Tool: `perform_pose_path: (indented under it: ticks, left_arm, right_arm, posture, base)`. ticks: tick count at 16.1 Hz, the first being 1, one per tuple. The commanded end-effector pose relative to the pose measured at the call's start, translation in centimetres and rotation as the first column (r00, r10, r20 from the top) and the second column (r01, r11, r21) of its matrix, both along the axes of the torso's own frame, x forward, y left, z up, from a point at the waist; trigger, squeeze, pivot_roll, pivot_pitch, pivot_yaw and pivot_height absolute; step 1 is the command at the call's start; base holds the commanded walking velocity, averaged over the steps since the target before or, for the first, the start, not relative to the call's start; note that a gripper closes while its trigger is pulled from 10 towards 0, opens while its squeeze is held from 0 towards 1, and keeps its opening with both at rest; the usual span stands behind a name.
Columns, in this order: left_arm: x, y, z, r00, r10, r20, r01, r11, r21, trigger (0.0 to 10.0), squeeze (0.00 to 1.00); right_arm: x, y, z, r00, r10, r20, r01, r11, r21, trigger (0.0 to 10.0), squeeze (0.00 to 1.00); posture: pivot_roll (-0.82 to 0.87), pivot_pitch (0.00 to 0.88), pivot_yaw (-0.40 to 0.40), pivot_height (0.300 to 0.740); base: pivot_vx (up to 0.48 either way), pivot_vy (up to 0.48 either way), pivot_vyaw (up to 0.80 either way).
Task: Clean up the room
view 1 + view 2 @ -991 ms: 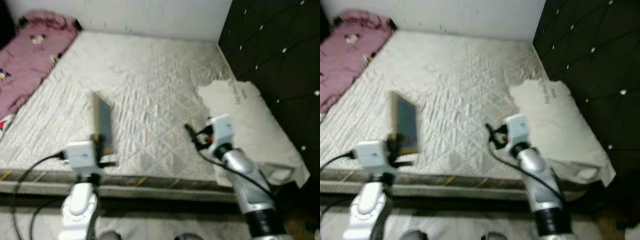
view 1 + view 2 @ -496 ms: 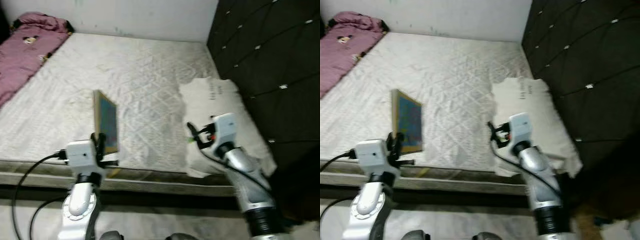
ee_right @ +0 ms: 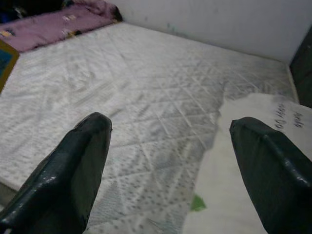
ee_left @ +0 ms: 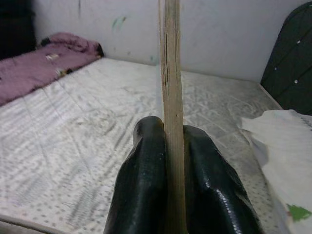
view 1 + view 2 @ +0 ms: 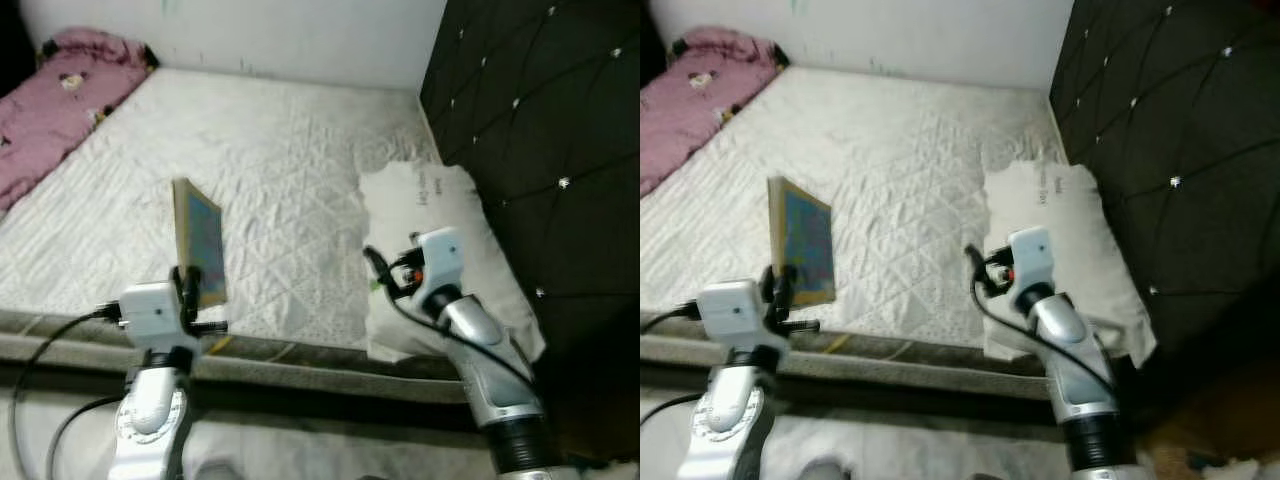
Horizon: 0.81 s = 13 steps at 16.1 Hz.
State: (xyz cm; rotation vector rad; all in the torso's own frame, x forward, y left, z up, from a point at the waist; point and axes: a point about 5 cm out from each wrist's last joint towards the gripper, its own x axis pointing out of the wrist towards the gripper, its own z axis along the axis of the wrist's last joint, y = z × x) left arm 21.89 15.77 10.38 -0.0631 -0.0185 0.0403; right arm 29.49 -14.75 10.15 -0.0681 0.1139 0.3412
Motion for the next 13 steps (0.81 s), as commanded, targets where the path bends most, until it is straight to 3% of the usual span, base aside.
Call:
perform_pose_path:
  ticks: [1, 7, 13]
  left_arm:
    - [0.25, 0.23, 1.31, 0.998, -0.006, 0.066, 0.005, 1.000, 0.011, 10.0, 0.00]
    - [0.11, 0.10, 1.21, 0.998, -0.016, 0.060, 0.015, 1.000, 0.010, 10.0, 0.00]
    - [0.23, 0.27, 0.94, 0.999, 0.019, 0.037, -0.019, 1.000, -0.001, 10.0, 0.00]
  right_arm:
    - [0.31, 0.52, 0.54, 1.000, 0.018, 0.018, -0.018, 1.000, 0.003, 10.0, 0.00]
    - [0.15, 0.50, 0.51, 1.000, 0.020, 0.014, -0.020, 1.000, 0.005, 10.0, 0.00]
    - [0.15, 0.48, 0.42, 1.000, 0.022, 0.007, -0.022, 1.000, 0.006, 10.0, 0.00]
  posture:
    - [-0.06, 0.025, -0.064, 0.740]
    - [-0.06, 0.024, -0.062, 0.740]
    - [-0.05, 0.022, -0.065, 0.740]
  base:
    - [0.337, 0.000, 0.00]
    - [0.320, 0.000, 0.00]
    - [0.000, 0.000, 0.00]
